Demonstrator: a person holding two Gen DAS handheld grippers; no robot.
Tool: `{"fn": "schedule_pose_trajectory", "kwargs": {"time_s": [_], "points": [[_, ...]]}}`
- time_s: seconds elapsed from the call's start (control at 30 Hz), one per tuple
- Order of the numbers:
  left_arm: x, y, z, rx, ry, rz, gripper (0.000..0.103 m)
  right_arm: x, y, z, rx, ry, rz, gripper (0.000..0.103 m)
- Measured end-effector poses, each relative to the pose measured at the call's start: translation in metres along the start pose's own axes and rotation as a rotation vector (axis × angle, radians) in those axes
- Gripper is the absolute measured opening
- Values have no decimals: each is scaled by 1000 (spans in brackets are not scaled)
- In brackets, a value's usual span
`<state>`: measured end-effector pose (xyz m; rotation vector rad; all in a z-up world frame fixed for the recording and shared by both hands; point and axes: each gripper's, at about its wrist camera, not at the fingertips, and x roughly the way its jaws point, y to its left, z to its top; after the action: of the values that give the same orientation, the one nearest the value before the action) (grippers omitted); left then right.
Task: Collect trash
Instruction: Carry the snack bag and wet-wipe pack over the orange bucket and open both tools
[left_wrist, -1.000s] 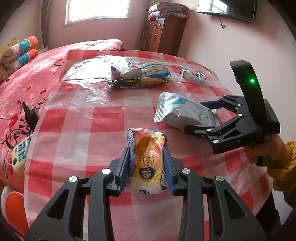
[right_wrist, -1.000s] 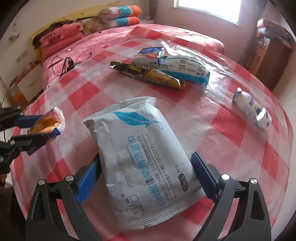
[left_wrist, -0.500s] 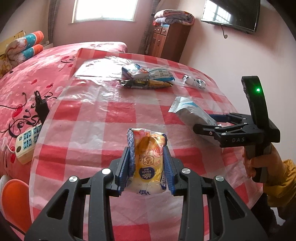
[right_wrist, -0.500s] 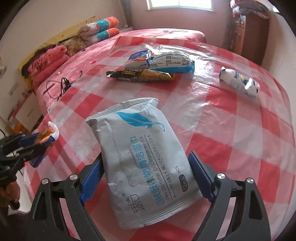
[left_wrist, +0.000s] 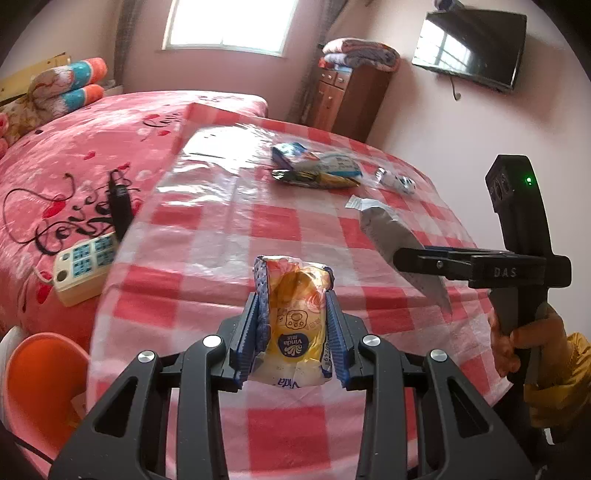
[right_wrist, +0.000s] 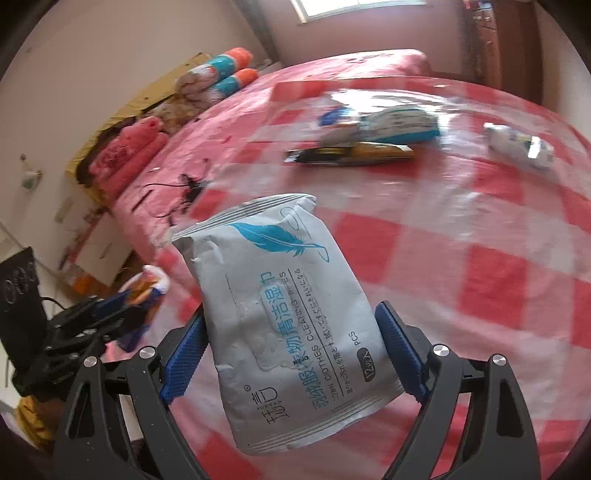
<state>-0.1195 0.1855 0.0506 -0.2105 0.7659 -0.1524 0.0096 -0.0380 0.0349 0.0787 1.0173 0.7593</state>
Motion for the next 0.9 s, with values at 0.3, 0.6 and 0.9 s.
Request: {"fn": "schedule_pose_trajectory", "kwargs": {"time_s": [0.3,0.6,0.9], "points": [[-44,48,-15,-97,-55,99,37,29,83,8,-123,58,122,87],[-82,119,-47,-257,-83,242,37,73,178,3,-280,156,210,87],[-97,186,-88,-423,-74,363,37,117,258,-6,-415,235,267,87]]}}
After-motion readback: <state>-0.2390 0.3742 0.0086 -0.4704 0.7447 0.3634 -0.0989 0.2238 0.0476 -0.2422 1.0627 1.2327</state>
